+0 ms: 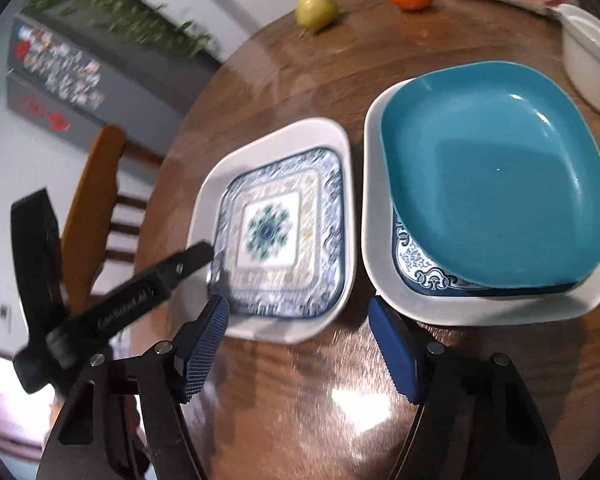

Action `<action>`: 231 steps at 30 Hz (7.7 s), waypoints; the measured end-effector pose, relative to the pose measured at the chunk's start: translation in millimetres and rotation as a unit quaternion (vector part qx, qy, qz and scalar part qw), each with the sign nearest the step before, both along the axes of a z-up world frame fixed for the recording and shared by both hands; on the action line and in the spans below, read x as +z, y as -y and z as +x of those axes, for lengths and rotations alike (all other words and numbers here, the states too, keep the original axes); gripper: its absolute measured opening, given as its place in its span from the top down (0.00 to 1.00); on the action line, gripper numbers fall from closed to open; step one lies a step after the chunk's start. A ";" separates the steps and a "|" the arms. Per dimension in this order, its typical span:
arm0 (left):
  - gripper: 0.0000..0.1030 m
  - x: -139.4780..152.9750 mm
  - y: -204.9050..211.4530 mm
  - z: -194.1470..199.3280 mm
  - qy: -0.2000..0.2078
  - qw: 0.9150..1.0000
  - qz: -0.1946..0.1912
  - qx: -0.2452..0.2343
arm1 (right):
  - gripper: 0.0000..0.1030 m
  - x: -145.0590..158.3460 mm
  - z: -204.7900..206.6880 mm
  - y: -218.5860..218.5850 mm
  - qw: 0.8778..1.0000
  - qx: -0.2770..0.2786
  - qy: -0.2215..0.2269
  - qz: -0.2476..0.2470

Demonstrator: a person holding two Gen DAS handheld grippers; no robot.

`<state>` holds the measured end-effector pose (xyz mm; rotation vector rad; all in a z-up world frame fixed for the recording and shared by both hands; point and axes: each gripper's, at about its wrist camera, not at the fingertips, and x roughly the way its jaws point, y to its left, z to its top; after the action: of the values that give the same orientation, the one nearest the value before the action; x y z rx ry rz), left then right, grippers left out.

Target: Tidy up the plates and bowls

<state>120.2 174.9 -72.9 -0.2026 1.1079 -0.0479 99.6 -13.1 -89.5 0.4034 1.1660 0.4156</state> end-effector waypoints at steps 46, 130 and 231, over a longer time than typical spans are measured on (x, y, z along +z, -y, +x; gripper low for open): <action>0.65 15.3 -27.8 -95.5 0.013 0.994 0.070 0.079 | 0.77 6.5 -55.8 -21.6 0.989 0.142 -0.001 -0.041; 0.23 13.3 119.3 14.4 0.027 0.995 -0.003 -0.094 | 0.97 80.3 78.1 82.7 0.965 0.080 0.102 -0.227; 0.94 60.7 48.0 -86.5 0.072 0.995 0.056 0.043 | 0.90 93.1 4.1 1.7 0.966 0.164 0.132 -0.151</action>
<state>33.7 126.9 -12.2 -0.1444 0.9539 0.0755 103.7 -14.8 3.6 -0.1131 1.0144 0.5496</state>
